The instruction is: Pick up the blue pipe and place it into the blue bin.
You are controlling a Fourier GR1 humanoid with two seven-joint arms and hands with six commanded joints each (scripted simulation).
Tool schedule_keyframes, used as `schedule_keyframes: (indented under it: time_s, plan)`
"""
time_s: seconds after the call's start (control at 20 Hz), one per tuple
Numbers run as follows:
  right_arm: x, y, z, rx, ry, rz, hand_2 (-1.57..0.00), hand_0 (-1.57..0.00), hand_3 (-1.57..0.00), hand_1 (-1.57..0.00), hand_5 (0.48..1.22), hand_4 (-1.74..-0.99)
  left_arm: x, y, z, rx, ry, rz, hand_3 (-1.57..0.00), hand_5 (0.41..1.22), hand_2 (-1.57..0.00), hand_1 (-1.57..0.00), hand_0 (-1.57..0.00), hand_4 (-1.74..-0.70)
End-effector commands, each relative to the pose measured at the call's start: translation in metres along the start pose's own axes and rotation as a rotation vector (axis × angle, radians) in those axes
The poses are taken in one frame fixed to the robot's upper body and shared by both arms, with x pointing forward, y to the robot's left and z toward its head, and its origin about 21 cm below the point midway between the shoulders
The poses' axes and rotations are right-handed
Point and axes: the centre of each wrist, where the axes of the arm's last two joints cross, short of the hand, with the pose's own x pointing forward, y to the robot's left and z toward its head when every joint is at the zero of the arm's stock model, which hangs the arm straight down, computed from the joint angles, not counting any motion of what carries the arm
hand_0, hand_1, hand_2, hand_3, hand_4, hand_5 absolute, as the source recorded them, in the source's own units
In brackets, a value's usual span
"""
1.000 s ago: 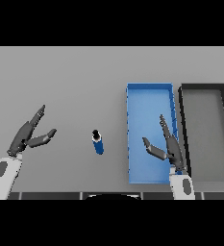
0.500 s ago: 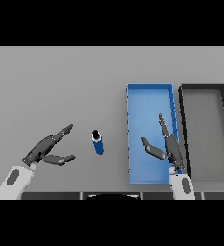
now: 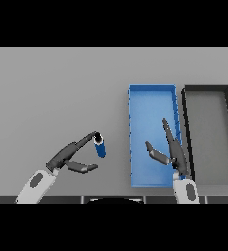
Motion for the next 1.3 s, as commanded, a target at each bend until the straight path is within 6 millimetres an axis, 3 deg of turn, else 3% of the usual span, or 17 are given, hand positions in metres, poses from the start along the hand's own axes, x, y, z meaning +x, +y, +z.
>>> schedule_keyframes:
  time_s: [0.0, 0.2, 0.35, 0.55, 0.65, 0.7, 0.75, 0.85, 0.95, 1.1, 1.25]
  plan:
    - [0.0, 0.0, 0.0, -0.002, 0.002, -0.002, 0.0, 0.0, 0.0, 0.0, 0.621, -1.229, -0.003, -0.002, -0.006, -0.003, 0.012, 0.001, 0.0, 0.467, 0.0, 0.0, 0.0, -1.2]
    - [-0.002, 0.006, 0.002, -0.003, 0.016, -0.006, 0.0, 0.0, 0.0, 0.0, 0.608, -1.208, -0.009, -0.013, -0.03, -0.027, 0.013, 0.021, 0.0, 0.464, 0.0, 0.0, 0.0, -1.17]
    - [-0.003, -0.002, 0.003, -0.018, 0.011, -0.004, 0.0, 0.0, 0.0, 0.0, 0.605, -1.201, -0.01, -0.019, -0.044, -0.044, 0.004, -0.014, 0.0, 0.462, 0.0, 0.0, 0.0, -1.13]
    - [-0.004, -0.001, 0.002, -0.008, 0.017, -0.021, 0.0, 0.0, 0.0, 0.0, 0.606, -1.206, -0.01, -0.025, -0.06, -0.05, -0.064, 0.066, 0.0, 0.533, 0.0, 0.0, 0.0, -1.21]
    - [-0.003, -0.004, 0.006, -0.013, 0.0, -0.003, 0.0, 0.0, 0.0, 0.0, 0.603, -1.196, -0.006, -0.027, -0.066, -0.034, -0.085, 0.099, -0.04, 0.585, -0.11, -0.04, 0.0, -1.27]
    - [-0.003, -0.002, 0.006, -0.013, 0.007, -0.005, 0.0, 0.0, 0.0, 0.0, 0.605, -1.196, -0.008, -0.029, -0.067, -0.028, -0.082, 0.107, -0.12, 0.617, -0.22, -0.14, -0.03, -1.29]
    - [-0.001, -0.002, 0.005, -0.014, 0.011, -0.014, 0.0, 0.0, 0.0, 0.0, 0.605, -1.198, -0.005, -0.031, -0.07, -0.02, -0.078, 0.112, -0.22, 0.651, -0.36, -0.26, -0.1, -1.32]
    - [-0.001, -0.001, 0.004, -0.013, 0.018, -0.016, 0.0, 0.0, 0.0, 0.0, 0.604, -1.196, -0.006, -0.037, -0.07, -0.015, -0.083, 0.165, -0.7, 0.856, -0.73, -0.68, -0.5, -1.42]
    - [-0.003, -0.004, 0.005, -0.012, 0.02, -0.015, 0.0, 0.0, 0.0, 0.0, 0.604, -1.195, -0.01, -0.044, -0.069, -0.027, -0.073, 0.147, -1.01, 0.988, -1.03, -1.0, -0.89, -1.53]
    - [-0.002, -0.002, -0.001, -0.016, 0.023, -0.015, 0.0, 0.0, 0.0, 0.0, 0.603, -1.195, -0.011, -0.052, -0.071, -0.053, -0.126, 0.127, -1.22, 1.101, -1.3, -1.28, -1.22, -1.63]
    - [-0.002, -0.005, 0.001, -0.012, 0.009, -0.022, 0.0, 0.0, 0.0, 0.0, 0.602, -1.192, -0.008, -0.053, -0.072, -0.026, -0.158, 0.12, -1.35, 1.16, -1.43, -1.42, -1.39, -1.68]
